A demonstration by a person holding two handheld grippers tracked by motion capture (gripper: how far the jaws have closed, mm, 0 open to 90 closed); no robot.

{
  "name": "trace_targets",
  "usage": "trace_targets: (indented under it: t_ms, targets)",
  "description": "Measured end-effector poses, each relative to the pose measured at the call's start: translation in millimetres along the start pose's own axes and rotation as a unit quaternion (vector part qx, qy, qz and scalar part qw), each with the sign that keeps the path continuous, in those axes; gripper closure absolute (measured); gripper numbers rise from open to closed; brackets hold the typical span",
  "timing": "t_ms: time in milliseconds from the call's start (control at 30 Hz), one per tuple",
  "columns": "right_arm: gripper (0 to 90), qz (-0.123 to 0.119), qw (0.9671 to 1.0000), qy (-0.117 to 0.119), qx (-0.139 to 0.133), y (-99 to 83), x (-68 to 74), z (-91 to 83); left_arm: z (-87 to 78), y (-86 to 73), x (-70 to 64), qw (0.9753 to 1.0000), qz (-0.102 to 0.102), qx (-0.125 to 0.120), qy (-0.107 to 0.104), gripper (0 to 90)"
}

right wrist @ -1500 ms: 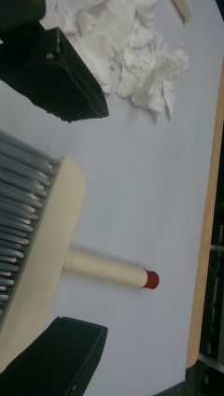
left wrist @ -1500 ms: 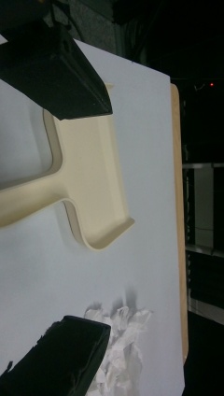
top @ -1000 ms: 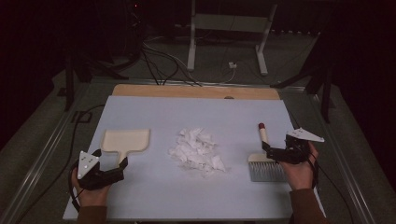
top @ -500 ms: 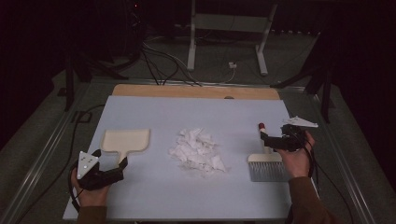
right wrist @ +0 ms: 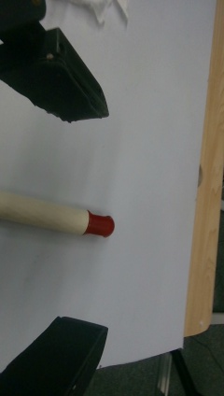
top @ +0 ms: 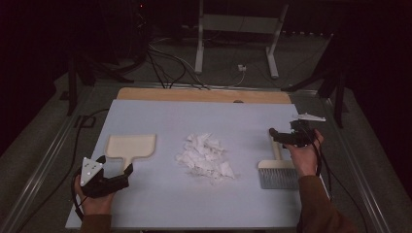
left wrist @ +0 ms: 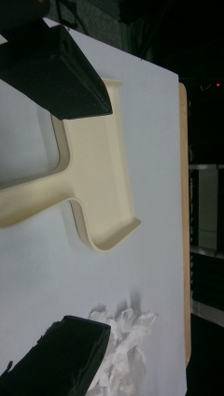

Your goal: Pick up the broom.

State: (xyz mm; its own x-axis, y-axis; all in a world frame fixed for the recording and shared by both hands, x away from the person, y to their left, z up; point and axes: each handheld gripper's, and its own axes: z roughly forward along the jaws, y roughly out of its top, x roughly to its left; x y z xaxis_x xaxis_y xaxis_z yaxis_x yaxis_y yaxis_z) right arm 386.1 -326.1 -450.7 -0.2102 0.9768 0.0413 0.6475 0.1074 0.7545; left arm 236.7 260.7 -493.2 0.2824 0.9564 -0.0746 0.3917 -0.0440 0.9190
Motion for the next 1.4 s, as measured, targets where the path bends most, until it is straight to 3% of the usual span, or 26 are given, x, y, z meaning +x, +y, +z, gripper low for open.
trace_targets:
  t_ms: [433,767,867,1033,1133,1333,1400]
  targets:
    - [0.0,-0.005,0.9993,-0.019,0.033,19.2,-4.6,26.2,0.2,-0.3,-0.5,1.0,-0.001,0.001,-0.002,0.8]
    - [7.9,0.018,0.9957,-0.03,0.086,13.4,-6.5,60.3,-0.5,-1.1,-0.4,1.0,-0.001,0.002,-0.003,0.8]
    - [18.4,0.029,0.9941,-0.039,0.097,9.7,-7.7,68.4,-0.5,-1.3,-0.1,1.0,-0.002,0.002,-0.004,0.8]
    - [45.0,0.045,0.9934,-0.037,0.099,6.1,-8.0,76.3,-0.1,-1.7,0.0,1.0,-0.003,0.002,-0.006,0.8]
    - [52.0,0.043,0.9925,-0.036,0.109,5.5,-5.2,80.9,0.0,-1.8,0.1,1.0,-0.003,0.002,-0.007,0.8]
    - [60.2,0.038,0.988,-0.062,0.136,1.8,-0.1,89.3,-0.7,-1.7,0.2,1.0,-0.003,0.002,-0.006,0.8]
    - [65.7,0.035,0.988,-0.065,0.136,0.8,0.8,90.4,-0.7,-1.8,0.2,1.0,-0.003,0.002,-0.006,0.8]
